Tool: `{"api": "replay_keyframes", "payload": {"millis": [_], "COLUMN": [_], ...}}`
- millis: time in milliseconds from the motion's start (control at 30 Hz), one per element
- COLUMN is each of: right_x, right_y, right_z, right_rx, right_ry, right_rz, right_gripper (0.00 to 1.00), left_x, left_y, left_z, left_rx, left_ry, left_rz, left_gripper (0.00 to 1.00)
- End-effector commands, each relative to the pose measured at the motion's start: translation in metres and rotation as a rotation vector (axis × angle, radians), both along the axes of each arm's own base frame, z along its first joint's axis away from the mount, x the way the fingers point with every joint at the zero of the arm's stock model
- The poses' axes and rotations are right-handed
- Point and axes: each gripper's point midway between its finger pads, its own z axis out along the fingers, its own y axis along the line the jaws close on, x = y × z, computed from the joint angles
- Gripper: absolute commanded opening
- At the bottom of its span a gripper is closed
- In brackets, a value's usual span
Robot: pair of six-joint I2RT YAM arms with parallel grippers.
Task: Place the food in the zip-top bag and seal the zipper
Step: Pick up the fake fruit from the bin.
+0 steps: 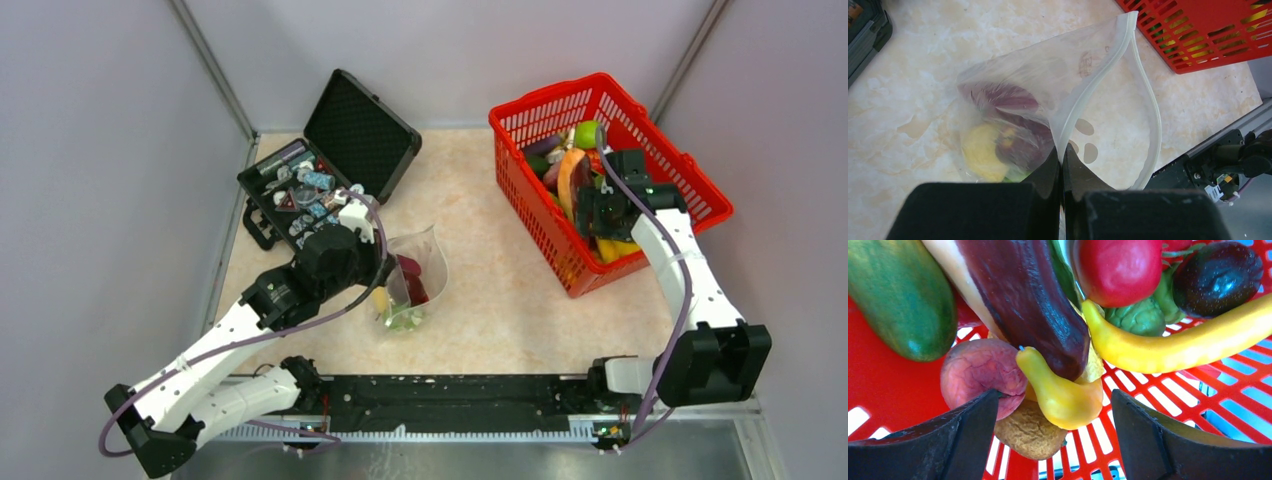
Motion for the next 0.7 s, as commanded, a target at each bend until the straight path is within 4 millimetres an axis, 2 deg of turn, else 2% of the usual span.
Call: {"api": "replay_keyframes", "payload": {"millis": [0, 67, 133, 300, 433, 467, 567, 667], "right_x": [-0.009, -0.012, -0.015, -0.013, -0.012, -0.012, -0.009, -0.006], "right_y": [-0.006, -0.004, -0.002, 0.003, -0.002, -0.002, -0.004, -0.013], "right_z": [-0.011, -0.021, -0.027, -0.015, -0.004, -0.001, 0.012, 0.032], "right_rx": [-0.028, -0.021, -0.013, 0.016, 0.002, 0.003, 0.004, -0.027], "right_ry": [0.045, 0.083, 0.108, 0.07, 0.021, 0.006, -0.053, -0.14], "right_rz": [-0.047, -0.033, -0.025, -0.028, -0.054, -0.058, -0.069, -0.114], "right_gripper": [0.82, 0.81, 0.73, 0.52, 0.1, 0.06, 0.04, 0.0], "left_x": [0.008, 0.008, 0.008, 0.008, 0.009, 0.009, 0.009, 0.008], "left_y": [-0.011, -0.012, -0.009, -0.004, -0.005, -0.005, -0.005, -0.003], "left_z": [0.012, 0.012, 0.01, 0.008, 0.007, 0.007, 0.007, 0.007], "left_rx": [-0.037, -0.03, -0.021, -0.017, -0.008, -0.005, -0.002, 0.0], "left_ry": [-0.044, -0.04, -0.035, -0.043, -0.045, -0.044, -0.044, -0.044], "left_rz": [-0.022, -0.027, -0.016, 0.003, -0.001, -0.002, -0.003, 0.002], "left_gripper": [0.0, 0.0, 0.0, 0.0, 0.0, 0.0, 0.0, 0.0]}}
